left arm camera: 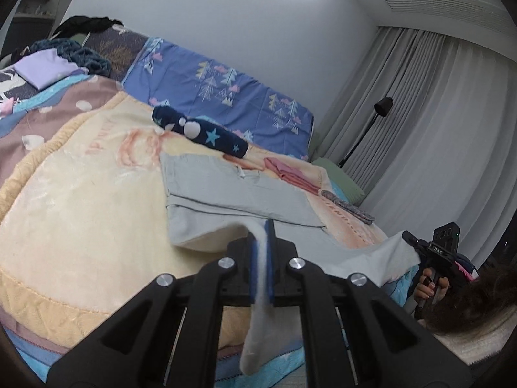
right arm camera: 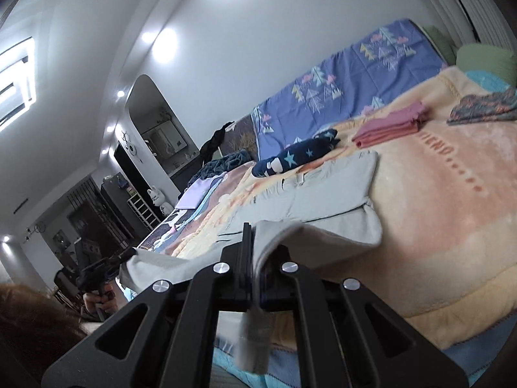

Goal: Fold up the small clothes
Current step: 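Lift the hem with both grippers and fold it toward the collar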

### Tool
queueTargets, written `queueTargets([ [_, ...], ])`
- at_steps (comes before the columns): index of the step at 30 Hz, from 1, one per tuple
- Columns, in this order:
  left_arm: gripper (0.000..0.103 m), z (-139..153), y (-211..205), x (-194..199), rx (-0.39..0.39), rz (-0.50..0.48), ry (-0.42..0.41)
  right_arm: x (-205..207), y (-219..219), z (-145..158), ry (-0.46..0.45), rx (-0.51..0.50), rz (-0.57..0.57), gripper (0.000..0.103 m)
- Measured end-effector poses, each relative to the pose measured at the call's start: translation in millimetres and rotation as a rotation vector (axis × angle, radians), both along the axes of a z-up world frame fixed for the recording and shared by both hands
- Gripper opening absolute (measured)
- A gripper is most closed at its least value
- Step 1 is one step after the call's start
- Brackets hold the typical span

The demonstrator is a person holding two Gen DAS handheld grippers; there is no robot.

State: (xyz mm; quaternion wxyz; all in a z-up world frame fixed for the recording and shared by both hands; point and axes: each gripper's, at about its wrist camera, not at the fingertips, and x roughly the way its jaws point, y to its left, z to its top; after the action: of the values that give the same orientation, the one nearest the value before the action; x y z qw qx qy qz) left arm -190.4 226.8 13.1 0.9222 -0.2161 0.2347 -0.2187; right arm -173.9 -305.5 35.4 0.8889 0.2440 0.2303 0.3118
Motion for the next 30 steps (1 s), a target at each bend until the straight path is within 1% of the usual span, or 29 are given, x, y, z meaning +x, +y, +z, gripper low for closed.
queueTargets([
  [2,0.005,0.7,-1.4,15.1,0.017,0.000,0.007,17.1,4.4,0.6,-0.003,0.005,-0.005,0.003],
  [6,0.005,14.8,-2.0,62.2,0.073,0.021,0.000,68.5,1.8,8.0,0.005,-0.011,-0.067,0.003],
  [9,0.005,25.8,-3.2,105.4,0.113,0.028,-0.004,112.9,-2.7,8.5,0.029,-0.009,-0.096,0.003],
  [12,0.005,25.3,-0.1,154.0,0.129,0.049,0.016,160.4,-2.4,1.0,0.072,-0.015,-0.117,0.003],
  [14,0.005,11.8,4.2,192.7,0.128,0.075,0.061,188.9,-1.3,-9.6,0.110,-0.022,-0.129,0.003],
  [16,0.005,-8.5,6.0,224.1,0.141,0.094,0.105,217.3,2.5,-26.7,0.161,-0.043,-0.133,0.003],
  [17,0.005,-23.8,7.2,239.8,0.147,0.104,0.137,229.3,5.0,-35.6,0.186,-0.059,-0.135,0.003],
  [19,0.005,-64.7,13.9,269.9,0.121,0.116,0.249,255.5,10.6,-61.4,0.256,-0.111,-0.157,0.003],
  [21,0.005,-97.7,19.0,287.5,0.093,0.126,0.341,271.9,10.3,-84.6,0.313,-0.137,-0.178,0.003],
  [23,0.006,-111.1,23.2,290.3,0.063,0.121,0.361,279.1,7.3,-99.5,0.354,-0.127,-0.187,0.003],
  [24,0.006,-110.1,24.4,288.8,0.055,0.116,0.354,280.8,4.5,-105.6,0.369,-0.109,-0.182,0.003],
  [26,0.010,-99.5,25.1,280.7,0.082,0.109,0.329,277.7,2.1,-107.4,0.367,-0.104,-0.168,0.004],
  [27,0.016,-94.3,24.3,276.2,0.096,0.099,0.317,273.6,1.9,-105.7,0.356,-0.113,-0.157,0.006],
  [28,0.028,-89.0,23.0,270.5,0.107,0.083,0.304,268.8,1.8,-102.4,0.345,-0.120,-0.145,0.006],
  [29,0.035,-84.4,21.0,263.9,0.118,0.063,0.293,264.7,2.1,-99.2,0.334,-0.126,-0.132,0.006],
  [30,0.045,-81.5,16.9,257.7,0.138,0.045,0.288,260.0,2.8,-93.3,0.321,-0.137,-0.116,0.006],
])
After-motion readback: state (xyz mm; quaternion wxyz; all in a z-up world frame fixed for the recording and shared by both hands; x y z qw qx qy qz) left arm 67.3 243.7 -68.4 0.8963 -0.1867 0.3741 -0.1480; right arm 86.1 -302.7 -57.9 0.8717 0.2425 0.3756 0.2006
